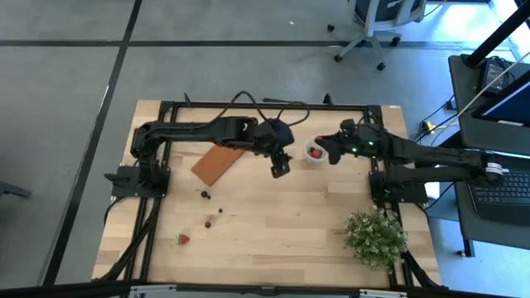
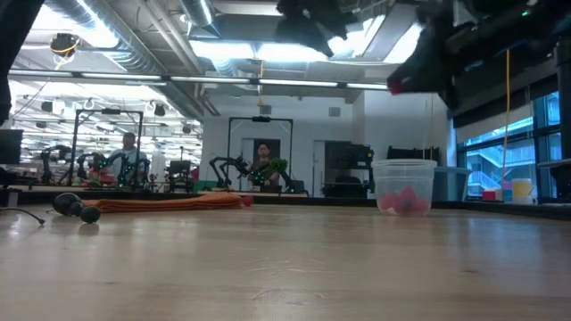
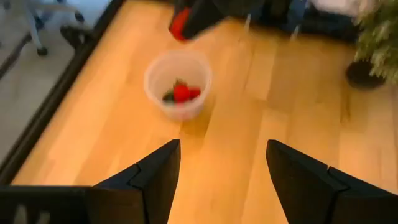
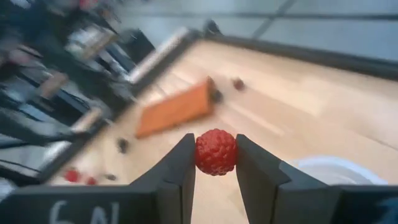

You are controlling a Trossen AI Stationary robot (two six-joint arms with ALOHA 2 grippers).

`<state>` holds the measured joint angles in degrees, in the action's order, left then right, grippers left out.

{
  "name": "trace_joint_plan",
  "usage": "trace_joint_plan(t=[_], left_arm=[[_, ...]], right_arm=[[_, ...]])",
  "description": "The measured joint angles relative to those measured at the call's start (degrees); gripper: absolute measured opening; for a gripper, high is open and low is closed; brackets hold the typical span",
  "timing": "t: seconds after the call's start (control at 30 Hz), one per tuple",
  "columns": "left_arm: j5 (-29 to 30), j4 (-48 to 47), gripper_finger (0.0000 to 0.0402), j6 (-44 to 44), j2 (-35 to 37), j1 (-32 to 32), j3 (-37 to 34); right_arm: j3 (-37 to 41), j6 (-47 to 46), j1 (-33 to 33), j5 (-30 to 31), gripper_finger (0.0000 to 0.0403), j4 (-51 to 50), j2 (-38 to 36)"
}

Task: Pick and placing Produce into tupperware
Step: Put the red raspberry into the transparent container

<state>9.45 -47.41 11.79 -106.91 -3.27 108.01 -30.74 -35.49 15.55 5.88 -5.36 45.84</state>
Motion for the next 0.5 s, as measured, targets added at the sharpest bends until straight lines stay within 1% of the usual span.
trace_joint_plan(t=[0.17,0.27,0.37,0.5], left_arm=[[-1.23,1.46,0.0228,-0.73,0.00,-0.39,-4.26],[-3.17,1.78,0.0228,0.34,1.00,-1.18,-8.78],[-5.02,4.52,0.0228,1.66,4.02,-2.34,-14.85],[-5.91,7.47,0.0228,4.10,9.80,-3.53,-23.86]], right_arm=[[-3.41,1.56,2.77,-0.91,0.0098,-4.54,6.92],[-5.81,1.34,4.30,-1.07,0.0098,-10.15,10.22],[-8.03,1.47,5.12,-1.22,0.0098,-15.17,13.05],[-8.85,1.63,5.25,-1.50,0.0100,-15.83,16.09]])
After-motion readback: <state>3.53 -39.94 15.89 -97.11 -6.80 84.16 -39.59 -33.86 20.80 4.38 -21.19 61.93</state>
